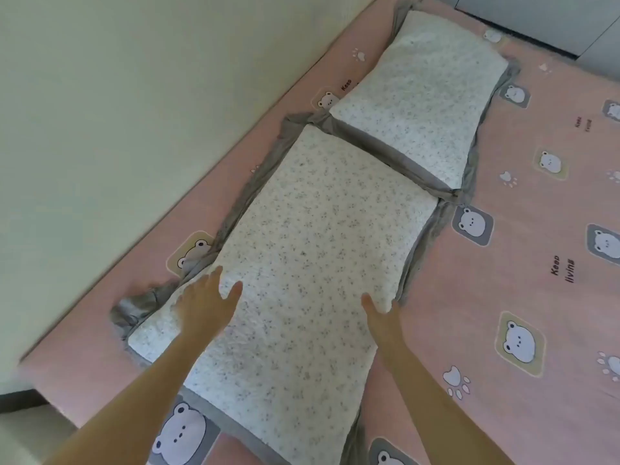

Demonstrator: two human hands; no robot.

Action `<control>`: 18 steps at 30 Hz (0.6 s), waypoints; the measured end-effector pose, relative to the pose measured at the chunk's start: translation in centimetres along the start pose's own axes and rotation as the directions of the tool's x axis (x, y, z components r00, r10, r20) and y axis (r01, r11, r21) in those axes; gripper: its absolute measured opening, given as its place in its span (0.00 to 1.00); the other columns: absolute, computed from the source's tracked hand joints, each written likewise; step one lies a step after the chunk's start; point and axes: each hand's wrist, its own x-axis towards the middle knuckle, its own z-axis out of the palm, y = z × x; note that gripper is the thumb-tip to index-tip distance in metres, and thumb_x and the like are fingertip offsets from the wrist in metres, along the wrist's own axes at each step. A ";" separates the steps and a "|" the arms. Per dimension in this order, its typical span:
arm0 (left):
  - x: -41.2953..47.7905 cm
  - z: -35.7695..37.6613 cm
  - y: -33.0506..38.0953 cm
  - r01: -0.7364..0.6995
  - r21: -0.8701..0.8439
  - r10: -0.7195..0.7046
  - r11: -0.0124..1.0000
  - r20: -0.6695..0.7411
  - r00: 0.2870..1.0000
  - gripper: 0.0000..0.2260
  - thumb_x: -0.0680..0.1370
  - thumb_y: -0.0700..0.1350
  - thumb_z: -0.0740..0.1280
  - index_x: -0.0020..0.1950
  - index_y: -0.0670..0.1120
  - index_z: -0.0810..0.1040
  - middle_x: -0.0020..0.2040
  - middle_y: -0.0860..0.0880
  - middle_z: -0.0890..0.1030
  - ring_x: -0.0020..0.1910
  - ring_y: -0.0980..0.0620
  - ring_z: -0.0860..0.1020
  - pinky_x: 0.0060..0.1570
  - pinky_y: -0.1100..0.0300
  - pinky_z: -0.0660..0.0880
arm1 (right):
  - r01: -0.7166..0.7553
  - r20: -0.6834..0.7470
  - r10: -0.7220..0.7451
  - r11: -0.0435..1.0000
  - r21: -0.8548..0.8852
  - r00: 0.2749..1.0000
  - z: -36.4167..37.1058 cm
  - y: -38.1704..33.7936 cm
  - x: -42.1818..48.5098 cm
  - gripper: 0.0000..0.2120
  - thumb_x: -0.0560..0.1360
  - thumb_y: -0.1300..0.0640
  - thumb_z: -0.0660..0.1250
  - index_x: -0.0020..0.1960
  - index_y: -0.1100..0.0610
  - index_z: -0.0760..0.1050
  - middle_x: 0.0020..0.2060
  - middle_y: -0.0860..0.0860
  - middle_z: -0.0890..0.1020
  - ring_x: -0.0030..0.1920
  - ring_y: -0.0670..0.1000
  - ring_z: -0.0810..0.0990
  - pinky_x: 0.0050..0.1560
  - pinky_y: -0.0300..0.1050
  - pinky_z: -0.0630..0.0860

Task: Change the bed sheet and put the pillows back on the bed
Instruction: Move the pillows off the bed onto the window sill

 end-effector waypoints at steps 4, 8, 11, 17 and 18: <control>4.5 2.8 0.4 0.011 0.080 -0.010 0.997 -0.012 1.000 0.34 0.76 0.67 0.53 0.76 0.48 0.56 0.72 0.44 0.67 0.70 0.41 0.65 0.66 0.42 0.63 | -0.019 -0.085 0.016 0.999 -0.035 0.996 2.6 0.3 4.1 0.56 0.62 0.29 0.69 0.76 0.43 0.38 0.74 0.54 0.59 0.71 0.60 0.62 0.67 0.62 0.65; 7.7 4.2 1.3 0.064 0.006 -0.064 0.998 0.026 0.998 0.40 0.73 0.71 0.50 0.77 0.47 0.54 0.68 0.37 0.70 0.65 0.37 0.70 0.63 0.43 0.66 | -0.038 -0.172 0.013 0.989 -0.142 0.985 4.1 1.7 6.9 0.60 0.55 0.23 0.67 0.75 0.40 0.37 0.71 0.58 0.62 0.69 0.63 0.64 0.66 0.64 0.65; 8.0 4.0 2.0 0.077 -0.079 -0.076 0.994 0.020 0.997 0.40 0.72 0.72 0.49 0.75 0.48 0.56 0.65 0.39 0.74 0.61 0.37 0.74 0.53 0.45 0.71 | 0.042 -0.214 -0.070 0.990 -0.134 0.974 4.4 2.4 7.4 0.58 0.56 0.24 0.68 0.75 0.40 0.41 0.71 0.57 0.63 0.68 0.62 0.66 0.65 0.63 0.67; 4.7 0.5 4.4 0.103 -0.334 -0.094 0.937 0.045 0.995 0.37 0.71 0.72 0.57 0.72 0.50 0.61 0.59 0.47 0.77 0.54 0.41 0.77 0.49 0.50 0.73 | 0.238 -0.198 -0.230 0.971 0.017 0.953 3.3 1.1 4.6 0.55 0.55 0.27 0.72 0.74 0.42 0.51 0.71 0.44 0.65 0.67 0.53 0.70 0.65 0.61 0.70; 3.9 -0.3 4.7 0.103 -0.361 -0.089 0.927 0.057 0.994 0.38 0.69 0.73 0.58 0.71 0.50 0.63 0.58 0.48 0.78 0.54 0.42 0.78 0.50 0.49 0.75 | 0.249 -0.192 -0.239 0.968 0.031 0.952 2.9 0.6 3.9 0.56 0.54 0.26 0.72 0.74 0.42 0.52 0.70 0.44 0.67 0.67 0.52 0.70 0.65 0.60 0.70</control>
